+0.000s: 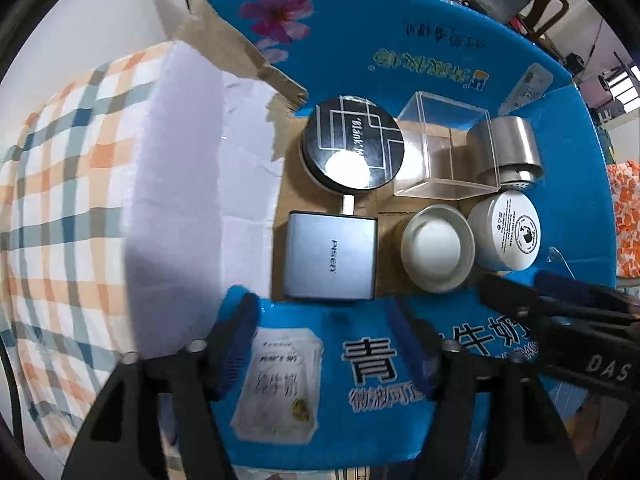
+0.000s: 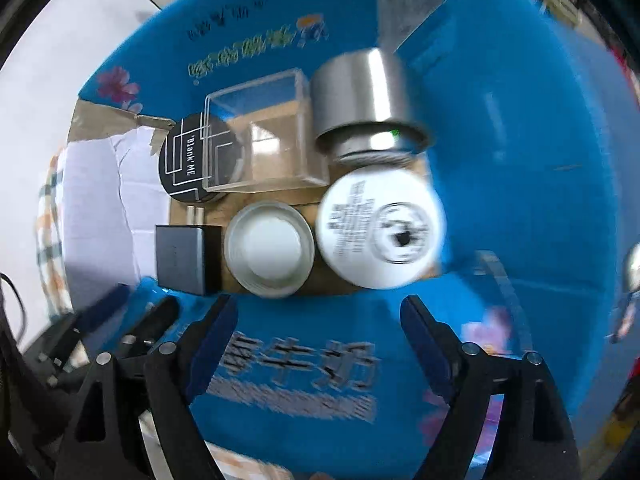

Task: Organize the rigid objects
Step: 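Open both tools and lift them out of the blue box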

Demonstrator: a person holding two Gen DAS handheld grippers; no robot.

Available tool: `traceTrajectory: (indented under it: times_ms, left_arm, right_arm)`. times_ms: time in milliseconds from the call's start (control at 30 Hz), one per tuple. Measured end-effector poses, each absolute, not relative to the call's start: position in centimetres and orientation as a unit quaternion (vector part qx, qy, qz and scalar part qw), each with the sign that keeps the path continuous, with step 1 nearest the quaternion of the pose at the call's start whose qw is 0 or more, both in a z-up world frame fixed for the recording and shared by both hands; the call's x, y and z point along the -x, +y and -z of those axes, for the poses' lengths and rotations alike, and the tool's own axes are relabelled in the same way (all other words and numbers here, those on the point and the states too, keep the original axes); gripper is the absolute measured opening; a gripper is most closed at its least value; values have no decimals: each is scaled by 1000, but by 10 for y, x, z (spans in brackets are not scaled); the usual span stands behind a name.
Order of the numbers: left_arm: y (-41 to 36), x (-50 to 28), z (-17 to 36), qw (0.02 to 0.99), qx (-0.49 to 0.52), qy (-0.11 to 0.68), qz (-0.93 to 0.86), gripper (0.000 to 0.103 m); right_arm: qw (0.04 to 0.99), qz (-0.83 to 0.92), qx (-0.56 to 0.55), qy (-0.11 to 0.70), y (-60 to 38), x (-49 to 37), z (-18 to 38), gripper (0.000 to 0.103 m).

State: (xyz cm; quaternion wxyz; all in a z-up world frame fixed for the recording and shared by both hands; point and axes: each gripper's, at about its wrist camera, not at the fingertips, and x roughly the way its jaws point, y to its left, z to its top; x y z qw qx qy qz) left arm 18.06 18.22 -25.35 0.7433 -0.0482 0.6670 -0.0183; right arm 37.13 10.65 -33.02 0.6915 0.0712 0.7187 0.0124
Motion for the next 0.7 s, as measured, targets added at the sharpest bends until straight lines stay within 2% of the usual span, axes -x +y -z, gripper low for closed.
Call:
traceTrajectory:
  times_ms: [33, 167, 200, 233, 400, 700]
  left_arm:
    - [185, -177, 248, 749, 54, 661, 17, 86]
    - [195, -165, 233, 761, 57, 646, -4, 90]
    - [197, -162, 230, 762, 58, 645, -9, 98]
    - [198, -162, 227, 763, 60, 644, -12, 102]
    - [193, -158, 194, 777, 62, 625, -23, 103]
    - [177, -130, 111, 819, 50, 571, -29, 103]
  right_arm:
    - [700, -13, -54, 712, 103, -369, 322, 89]
    - [721, -16, 6, 692, 98, -354, 301, 103]
    - [725, -17, 20, 688, 96, -348, 296, 103]
    - [728, -18, 27, 685, 97, -339, 292, 103]
    - [743, -24, 25, 668, 91, -315, 268, 103]
    - [778, -39, -7, 627, 90, -281, 183, 103]
